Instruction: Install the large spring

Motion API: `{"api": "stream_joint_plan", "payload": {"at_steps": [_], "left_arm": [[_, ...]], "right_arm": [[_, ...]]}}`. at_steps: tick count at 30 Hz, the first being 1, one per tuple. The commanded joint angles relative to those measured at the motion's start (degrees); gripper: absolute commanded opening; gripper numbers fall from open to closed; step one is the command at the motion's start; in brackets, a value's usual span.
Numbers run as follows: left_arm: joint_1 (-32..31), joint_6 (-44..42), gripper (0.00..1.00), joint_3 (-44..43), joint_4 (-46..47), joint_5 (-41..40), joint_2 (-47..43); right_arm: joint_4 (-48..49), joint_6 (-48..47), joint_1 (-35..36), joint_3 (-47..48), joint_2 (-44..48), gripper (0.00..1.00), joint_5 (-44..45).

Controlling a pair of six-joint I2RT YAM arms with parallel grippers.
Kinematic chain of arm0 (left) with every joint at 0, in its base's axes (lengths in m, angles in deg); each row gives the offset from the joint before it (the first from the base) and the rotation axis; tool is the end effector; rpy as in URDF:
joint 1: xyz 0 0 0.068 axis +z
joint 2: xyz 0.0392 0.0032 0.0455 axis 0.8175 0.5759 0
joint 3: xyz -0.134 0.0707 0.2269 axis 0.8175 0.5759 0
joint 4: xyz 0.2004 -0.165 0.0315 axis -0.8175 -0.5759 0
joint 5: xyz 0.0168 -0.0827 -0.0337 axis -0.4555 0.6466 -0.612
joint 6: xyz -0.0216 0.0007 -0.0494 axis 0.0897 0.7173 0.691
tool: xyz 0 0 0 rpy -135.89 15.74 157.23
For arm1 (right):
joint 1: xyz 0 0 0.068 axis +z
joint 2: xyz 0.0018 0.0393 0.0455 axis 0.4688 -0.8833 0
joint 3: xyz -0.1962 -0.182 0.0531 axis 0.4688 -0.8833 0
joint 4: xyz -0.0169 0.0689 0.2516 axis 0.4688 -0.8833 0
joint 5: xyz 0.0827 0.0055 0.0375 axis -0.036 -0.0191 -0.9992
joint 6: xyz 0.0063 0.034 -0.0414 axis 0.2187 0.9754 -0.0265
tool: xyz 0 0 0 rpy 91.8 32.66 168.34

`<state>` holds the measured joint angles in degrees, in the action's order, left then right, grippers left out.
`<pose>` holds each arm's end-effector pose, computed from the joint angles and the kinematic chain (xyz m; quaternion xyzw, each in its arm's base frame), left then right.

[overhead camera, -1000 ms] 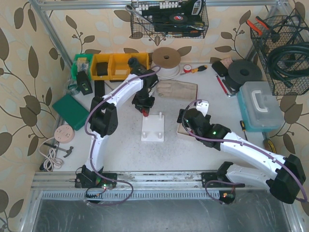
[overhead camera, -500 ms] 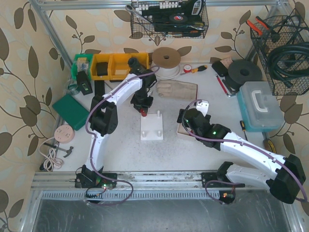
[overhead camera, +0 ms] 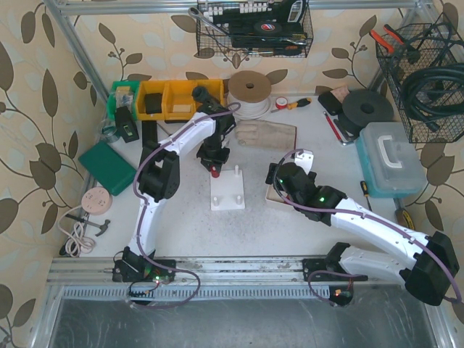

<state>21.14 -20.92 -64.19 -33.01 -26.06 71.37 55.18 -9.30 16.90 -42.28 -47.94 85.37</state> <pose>0.3646 -0.2453 0.2045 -0.1628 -0.9861 0.0154 0.0305 0.1704 0.1400 0.2603 0.1473 0.8508 0.1071 0.4929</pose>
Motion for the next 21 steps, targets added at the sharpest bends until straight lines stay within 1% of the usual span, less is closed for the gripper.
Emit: {"api": "stream_joint_plan", "payload": {"at_steps": [1, 2, 3, 6, 7, 9, 10, 12, 14, 21], "left_arm": [[0.73, -1.09, 0.00, -1.05, -0.93, -0.77, -0.34], [0.72, -1.09, 0.00, -1.09, -0.92, -0.76, -0.40], [0.73, -1.15, 0.03, -1.17, -0.93, -0.77, -0.43], [0.66, -1.09, 0.34, -1.18, -0.93, -0.82, -0.88], [0.71, -1.05, 0.46, -1.22, -0.89, -0.70, -1.07], [0.71, -1.05, 0.64, -1.41, -0.91, -0.49, -1.52], [0.73, -0.95, 0.70, -1.68, -0.79, -0.39, -1.98], [0.68, -0.62, 0.76, -2.26, -0.74, -0.41, -2.89], [0.73, -0.39, 0.80, -3.07, -0.90, -0.49, -3.70], [0.65, 1.35, 0.85, -5.72, -1.54, -0.56, -8.24]], "right_arm": [[0.29, 0.19, -0.28, -0.34, 0.04, 0.99, -0.04], [0.28, 0.18, -0.30, -0.36, -0.02, 0.99, 0.00], [0.29, 0.16, -0.28, -0.33, 0.00, 0.99, 0.11], [0.03, 0.32, -0.30, -0.36, 0.11, 0.99, 0.37], [-0.09, 0.32, -0.26, -0.32, 0.21, 0.99, 0.40], [-0.30, 0.37, -0.29, -0.19, 0.09, 0.99, 0.40], [-0.55, 0.32, -0.29, -0.13, 0.05, 0.99, 0.44], [-0.99, 0.39, -0.29, 0.18, -0.03, 0.99, 0.49], [-1.21, 0.47, -0.28, 0.29, -0.10, 0.99, 0.49], [-1.56, 0.85, -0.45, -0.37, 1.36, 0.99, 0.75]]}}
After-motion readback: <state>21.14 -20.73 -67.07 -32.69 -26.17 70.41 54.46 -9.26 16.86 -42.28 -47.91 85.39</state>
